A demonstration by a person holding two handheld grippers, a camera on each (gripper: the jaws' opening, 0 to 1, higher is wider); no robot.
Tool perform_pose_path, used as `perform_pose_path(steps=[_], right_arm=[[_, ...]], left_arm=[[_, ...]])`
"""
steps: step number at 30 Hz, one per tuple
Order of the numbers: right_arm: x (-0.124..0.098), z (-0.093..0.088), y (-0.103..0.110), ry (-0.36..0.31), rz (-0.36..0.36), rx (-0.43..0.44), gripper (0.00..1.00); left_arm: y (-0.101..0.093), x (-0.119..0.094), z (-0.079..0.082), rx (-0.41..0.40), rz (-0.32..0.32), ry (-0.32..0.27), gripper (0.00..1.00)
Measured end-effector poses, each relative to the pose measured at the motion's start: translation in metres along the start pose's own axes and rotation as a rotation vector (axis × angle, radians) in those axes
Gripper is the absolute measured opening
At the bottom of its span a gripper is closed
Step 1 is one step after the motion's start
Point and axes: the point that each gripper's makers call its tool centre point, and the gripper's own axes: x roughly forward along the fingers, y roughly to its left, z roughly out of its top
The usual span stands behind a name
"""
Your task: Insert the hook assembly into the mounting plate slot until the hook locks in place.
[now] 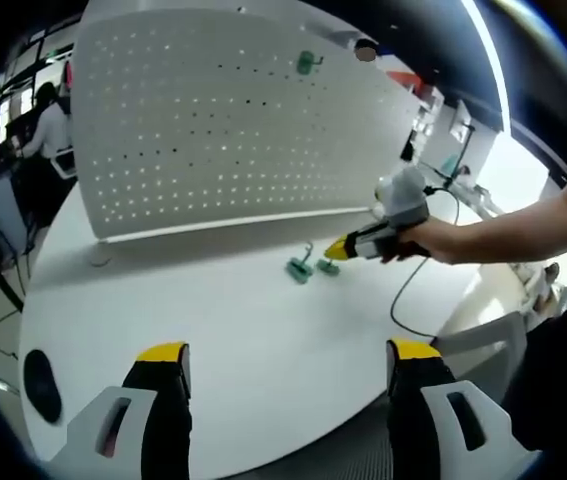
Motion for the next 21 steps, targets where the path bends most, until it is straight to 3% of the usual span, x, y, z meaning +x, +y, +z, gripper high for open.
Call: perform_pose_path(steps=[7, 21], right_arm=[[-0.01, 0.007, -0.001, -0.047, -0.015, 0.037, 0.0], [-0.051, 0.052, 0.003, -0.213, -0.048, 0.076, 0.0]], left_arm=[[-0.002, -0.002, 0.004, 0.012, -0.004, -0.009, 0.82], [-0.008, -0.011, 0.021, 0.043, -0.001, -0.051, 0.82]])
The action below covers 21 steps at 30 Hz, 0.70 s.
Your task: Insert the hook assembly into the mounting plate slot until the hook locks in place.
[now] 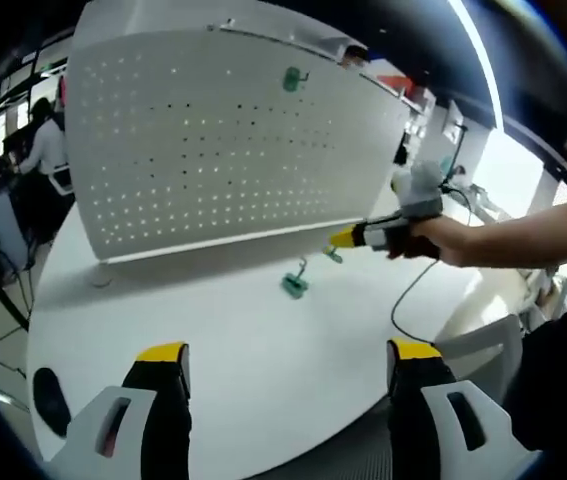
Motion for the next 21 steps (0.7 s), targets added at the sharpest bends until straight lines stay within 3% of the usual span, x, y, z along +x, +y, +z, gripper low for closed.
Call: perform_pose_path(steps=[2, 11, 17, 21], right_arm=[[-0.005, 0.007, 0.004, -0.031, 0.01, 0.053, 0.0], [-0.034, 0.031, 0.022, -0.124, 0.02, 0.08, 0.0], [-0.059, 0.046, 0.043, -0.194, 0.045, 0.105, 0.0], [-0.07, 0.052, 0.064, -0.227, 0.084, 0.141, 0.0]], left_arm=[[0.0, -0.001, 0.004, 0.001, 0.002, -0.006, 0.82], [-0.011, 0.0, 0.023, 0.026, -0.018, -0.044, 0.8], [-0.019, 0.002, 0.035, 0.039, -0.028, -0.06, 0.8], [-0.022, 0.003, 0.042, -0.005, -0.04, -0.086, 0.79]])
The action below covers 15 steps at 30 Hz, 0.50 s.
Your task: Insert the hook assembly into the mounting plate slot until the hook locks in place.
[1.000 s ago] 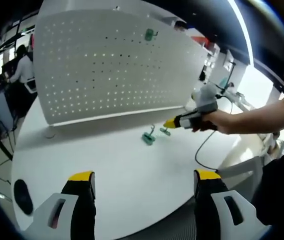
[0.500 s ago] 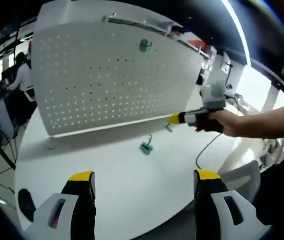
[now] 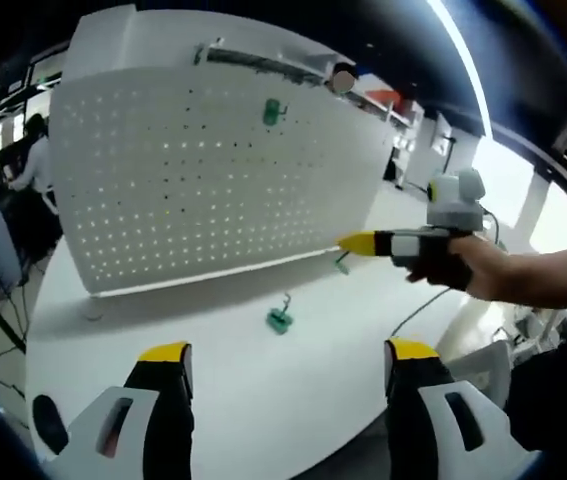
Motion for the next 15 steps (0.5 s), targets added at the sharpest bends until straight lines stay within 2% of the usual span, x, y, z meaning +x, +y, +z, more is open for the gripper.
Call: perform_pose_path(steps=[5, 10, 15], right_arm=[[-0.006, 0.005, 0.03, -0.044, 0.042, 0.042, 0.0], [-0.008, 0.003, 0.05, -0.054, 0.066, 0.048, 0.0], [-0.012, 0.003, 0.067, -0.077, 0.094, 0.099, 0.0]], left_arm=[[-0.002, 0.004, 0.002, -0.01, -0.002, -0.001, 0.79], [-0.01, 0.009, 0.007, -0.01, -0.013, -0.001, 0.78], [-0.016, 0.013, 0.012, -0.038, -0.028, -0.007, 0.75]])
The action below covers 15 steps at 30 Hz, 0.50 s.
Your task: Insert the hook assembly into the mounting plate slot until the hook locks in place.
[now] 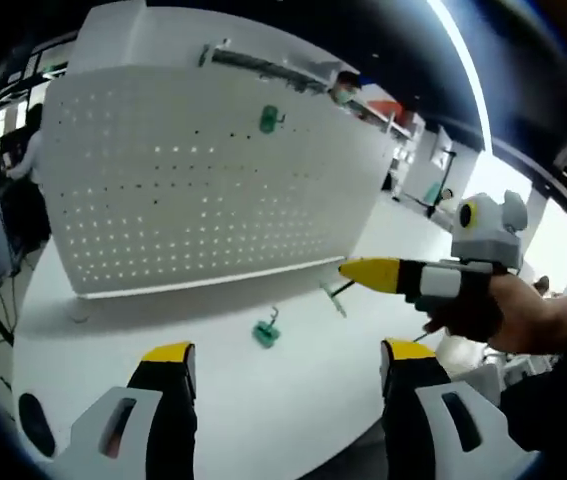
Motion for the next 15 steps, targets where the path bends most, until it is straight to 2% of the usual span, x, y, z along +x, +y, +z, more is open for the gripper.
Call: perform_pose_path(steps=[7, 12, 15], right_arm=[[0.001, -0.001, 0.035, -0.027, 0.07, 0.028, 0.0], [0.004, -0.001, 0.051, -0.034, 0.108, 0.035, 0.0], [0.006, -0.002, 0.057, -0.033, 0.119, 0.03, 0.0]], left_arm=[[-0.007, 0.001, -0.003, -0.022, -0.018, 0.004, 0.7], [-0.005, -0.003, 0.002, -0.027, -0.022, -0.026, 0.64], [-0.002, -0.005, 0.003, -0.06, -0.027, -0.037, 0.59]])
